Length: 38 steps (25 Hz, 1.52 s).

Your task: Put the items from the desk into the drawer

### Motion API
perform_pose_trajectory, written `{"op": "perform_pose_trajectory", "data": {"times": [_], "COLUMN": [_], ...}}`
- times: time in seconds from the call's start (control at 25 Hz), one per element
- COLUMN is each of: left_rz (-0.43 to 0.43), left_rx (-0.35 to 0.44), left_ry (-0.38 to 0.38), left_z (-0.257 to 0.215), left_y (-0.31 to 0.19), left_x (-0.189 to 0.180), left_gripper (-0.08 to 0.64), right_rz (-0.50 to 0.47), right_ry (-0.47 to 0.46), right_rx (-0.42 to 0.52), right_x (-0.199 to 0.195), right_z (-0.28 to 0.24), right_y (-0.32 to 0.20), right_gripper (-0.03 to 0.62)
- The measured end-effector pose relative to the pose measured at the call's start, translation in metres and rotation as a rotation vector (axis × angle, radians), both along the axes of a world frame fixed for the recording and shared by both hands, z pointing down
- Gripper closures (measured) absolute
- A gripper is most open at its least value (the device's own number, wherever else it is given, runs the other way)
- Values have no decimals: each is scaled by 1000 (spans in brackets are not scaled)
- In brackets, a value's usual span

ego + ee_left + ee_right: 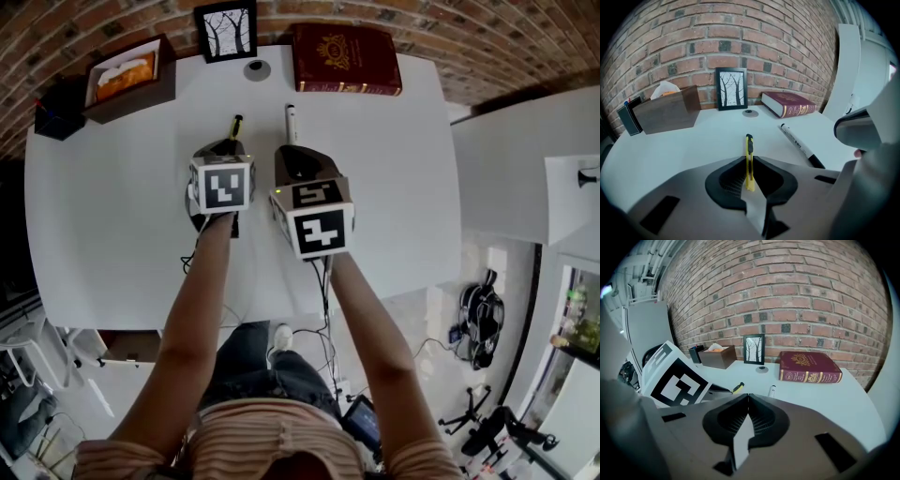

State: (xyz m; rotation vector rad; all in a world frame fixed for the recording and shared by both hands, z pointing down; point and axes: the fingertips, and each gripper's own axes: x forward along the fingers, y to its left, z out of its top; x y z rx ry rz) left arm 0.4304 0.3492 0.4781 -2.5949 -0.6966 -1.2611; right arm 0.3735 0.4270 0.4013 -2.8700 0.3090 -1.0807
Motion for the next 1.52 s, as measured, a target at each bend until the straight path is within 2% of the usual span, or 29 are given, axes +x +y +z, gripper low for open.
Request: {"op": "perform_pose_trajectory", "data": {"times": [0.32,0.64,0.8,1.28,1.52], "left_rz": [-12,-42,-62,-103,-132], "left_rx": [-95,-183,-220,-264,-285], "left_ry": [78,191,272,387,443], "left_z": [-27,-76,-105,-171,-199], "left_y": [-3,-29,-44,-84,-107], "left_x": [10,17,19,7,-5], "left_gripper": [509,509,509,509,509], "right_rz": [-4,12,0,-15,-54], "right_ry": [17,52,85,174,231], "right_rx": [-8,-6,-16,3,22], "right_x": [2,7,9,5,5], "right_z": [-5,-28,-45,-86,-109], "right_y": [-2,-7,-17,-47,-68], "right_gripper": [575,575,575,575,575]}}
